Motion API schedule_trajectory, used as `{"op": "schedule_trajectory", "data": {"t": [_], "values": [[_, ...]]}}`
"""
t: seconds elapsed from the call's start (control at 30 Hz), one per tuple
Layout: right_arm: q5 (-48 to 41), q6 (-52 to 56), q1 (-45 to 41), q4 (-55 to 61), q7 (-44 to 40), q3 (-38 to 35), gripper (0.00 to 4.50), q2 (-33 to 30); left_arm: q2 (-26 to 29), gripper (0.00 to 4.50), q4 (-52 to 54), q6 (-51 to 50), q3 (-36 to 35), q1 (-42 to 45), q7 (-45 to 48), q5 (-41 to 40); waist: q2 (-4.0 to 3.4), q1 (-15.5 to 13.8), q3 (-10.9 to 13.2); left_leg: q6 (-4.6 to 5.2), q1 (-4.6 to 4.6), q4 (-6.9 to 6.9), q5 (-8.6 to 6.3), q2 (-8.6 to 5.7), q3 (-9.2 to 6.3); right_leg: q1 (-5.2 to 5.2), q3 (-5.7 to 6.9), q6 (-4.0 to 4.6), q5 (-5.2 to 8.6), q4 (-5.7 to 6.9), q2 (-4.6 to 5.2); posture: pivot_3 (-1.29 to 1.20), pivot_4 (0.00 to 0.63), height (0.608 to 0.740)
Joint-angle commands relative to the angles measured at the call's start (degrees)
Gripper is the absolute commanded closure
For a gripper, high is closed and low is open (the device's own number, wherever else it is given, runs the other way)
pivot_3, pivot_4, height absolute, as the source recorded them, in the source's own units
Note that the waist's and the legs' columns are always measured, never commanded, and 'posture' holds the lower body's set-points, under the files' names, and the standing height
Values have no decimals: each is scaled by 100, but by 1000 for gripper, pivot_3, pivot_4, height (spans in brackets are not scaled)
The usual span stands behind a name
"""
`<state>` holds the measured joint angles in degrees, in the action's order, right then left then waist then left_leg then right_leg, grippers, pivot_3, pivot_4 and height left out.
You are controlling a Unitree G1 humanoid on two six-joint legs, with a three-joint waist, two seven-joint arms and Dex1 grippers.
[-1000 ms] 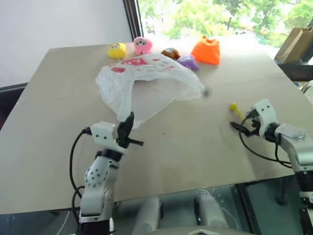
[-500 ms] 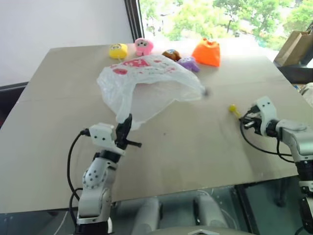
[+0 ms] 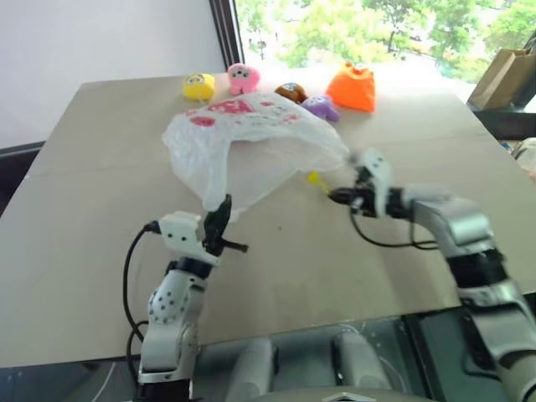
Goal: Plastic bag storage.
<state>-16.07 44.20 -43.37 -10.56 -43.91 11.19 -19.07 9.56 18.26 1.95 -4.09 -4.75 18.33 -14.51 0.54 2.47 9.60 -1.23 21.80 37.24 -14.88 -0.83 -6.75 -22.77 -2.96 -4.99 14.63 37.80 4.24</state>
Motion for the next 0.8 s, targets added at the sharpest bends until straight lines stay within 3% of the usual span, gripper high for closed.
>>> {"op": "schedule_trajectory", "data": {"t": [0.03, 0.17, 0.2, 0.3, 0.37, 0.47, 0.6, 0.7, 0.8], "values": [[354, -461, -859, -1196, 488, 41, 4462, 603, -8, 4500, 92, 193, -26, 7, -48, 79, -5, -12, 3, 0, 1, -1, 0, 0, -2, -2, 1, 1, 0, 3, -1, 0, 150, 740], [675, -2030, -2219, -3227, 1338, -291, 4462, 1527, -55, 4500, 75, 265, 13, -7, -92, 151, -11, -1, 9, -4, 11, -6, 0, -5, 3, -19, -3, 5, -3, 1, 3, 0, 150, 740], [702, -2474, -2415, -3532, 1480, -412, 3840, 1633, -54, 4500, 77, 293, 17, -14, -106, 175, -10, -2, 8, -8, 27, -10, 3, -5, 8, -42, -9, 7, -4, 4, 3, 0, 150, 740], [729, -3072, -2482, -3848, 1581, -608, 2893, 1689, -78, 4500, 124, 347, -61, -64, -202, 220, -10, -30, 8, -28, 50, -21, 13, -4, 3, -66, -5, 8, -4, 3, 4, 0, 150, 740], [802, -3139, -2007, -3440, 987, -392, 2036, 1466, -109, 4500, 178, 363, -99, -139, -268, 230, -8, -43, 5, -29, 76, -19, 14, -4, -1, -81, 2, 8, -4, -6, 6, 0, 150, 740], [801, -3080, -894, -2055, -101, 77, 2036, 911, -148, 4500, 201, 422, -94, -299, -325, 245, -7, -42, 3, -28, 91, -17, 14, -25, 0, -82, 5, 7, -4, -17, 30, 0, 150, 740], [855, -3351, 645, -295, -376, 241, 2036, 299, -175, 4500, 218, 446, -51, -387, -378, 265, -11, -13, 5, -27, 105, -11, 13, -40, 3, -95, 5, 5, -3, -16, 47, 0, 150, 740], [998, -3438, 1315, 236, 109, -15, 2036, 125, -167, 4500, 209, 422, -63, -348, -397, 254, -11, 22, 6, -9, 92, -10, 3, -31, 8, -96, -1, 4, -3, 2, 37, 0, 150, 740], [1194, -3440, 1238, 19, 1041, -433, 2036, 224, -160, 4500, 195, 416, -71, -347, -397, 250, -13, 14, 7, -2, 71, -8, 1, -20, 7, -86, -4, 4, -4, 18, 21, 0, 150, 740]]}}
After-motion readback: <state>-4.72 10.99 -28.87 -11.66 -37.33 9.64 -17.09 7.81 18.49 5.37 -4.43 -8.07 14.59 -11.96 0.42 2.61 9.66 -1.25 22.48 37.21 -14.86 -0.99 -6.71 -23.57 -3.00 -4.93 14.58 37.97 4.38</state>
